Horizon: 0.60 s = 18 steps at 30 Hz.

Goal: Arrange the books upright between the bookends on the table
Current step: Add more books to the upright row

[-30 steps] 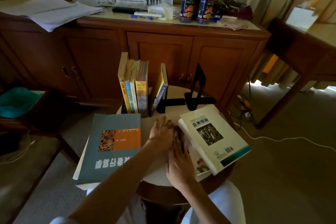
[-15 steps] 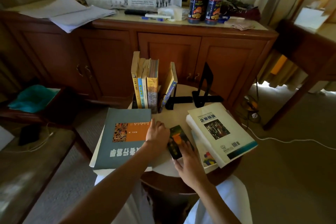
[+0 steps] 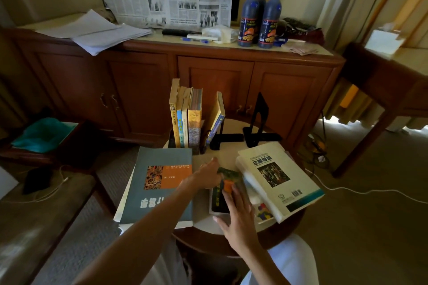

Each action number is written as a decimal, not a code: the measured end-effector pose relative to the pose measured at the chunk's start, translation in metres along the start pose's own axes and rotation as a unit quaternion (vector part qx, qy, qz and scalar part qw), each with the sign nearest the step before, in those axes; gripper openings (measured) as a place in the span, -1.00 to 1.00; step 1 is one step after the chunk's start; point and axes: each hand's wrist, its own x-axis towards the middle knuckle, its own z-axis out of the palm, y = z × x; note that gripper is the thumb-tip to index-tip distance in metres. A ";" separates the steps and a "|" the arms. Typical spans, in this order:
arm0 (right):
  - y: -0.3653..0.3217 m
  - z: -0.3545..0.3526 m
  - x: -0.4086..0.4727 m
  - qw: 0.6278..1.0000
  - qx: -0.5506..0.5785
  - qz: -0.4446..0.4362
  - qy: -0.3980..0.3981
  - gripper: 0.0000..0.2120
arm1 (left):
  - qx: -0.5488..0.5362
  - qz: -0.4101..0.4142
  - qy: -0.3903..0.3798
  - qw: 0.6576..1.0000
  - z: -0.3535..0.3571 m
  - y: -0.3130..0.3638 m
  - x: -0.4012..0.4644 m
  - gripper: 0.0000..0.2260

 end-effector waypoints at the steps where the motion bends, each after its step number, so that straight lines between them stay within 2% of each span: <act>1: 0.001 0.003 0.002 1.000 0.006 0.004 -0.002 -0.23 | -0.016 0.003 0.002 1.000 0.000 0.001 0.000 -0.69; 3: 0.000 0.003 0.007 0.999 0.049 0.004 -0.001 -0.31 | -0.038 0.002 0.014 0.999 0.000 0.000 0.001 -0.76; 7: -0.012 -0.015 0.013 0.981 0.182 -0.014 0.060 -0.56 | -0.079 -0.020 0.049 0.995 -0.005 -0.006 0.004 -0.76; 9: -0.014 -0.027 0.014 0.974 0.220 -0.001 0.046 -0.56 | -0.156 -0.043 0.063 0.985 -0.012 -0.003 0.004 -0.77; 10: -0.014 -0.032 0.014 0.971 0.239 0.007 0.021 -0.49 | -0.217 -0.063 0.065 0.972 -0.017 -0.002 0.004 -0.76; 12: -0.012 -0.037 0.014 0.966 0.256 -0.003 -0.030 -0.27 | -0.328 -0.113 0.037 0.937 -0.032 0.003 0.002 -0.77; 14: -0.012 -0.040 0.018 0.971 0.234 -0.023 -0.035 -0.17 | -0.400 -0.150 -0.023 0.904 -0.050 0.006 0.002 -0.84; 16: -0.011 -0.044 0.027 0.979 0.199 -0.041 0.024 -0.24 | -0.441 -0.164 -0.070 0.880 -0.068 0.012 0.000 -0.89; 18: -0.006 -0.048 0.040 0.977 0.178 -0.054 0.101 -0.40 | -0.456 -0.156 -0.100 0.870 -0.080 0.017 -0.002 -0.83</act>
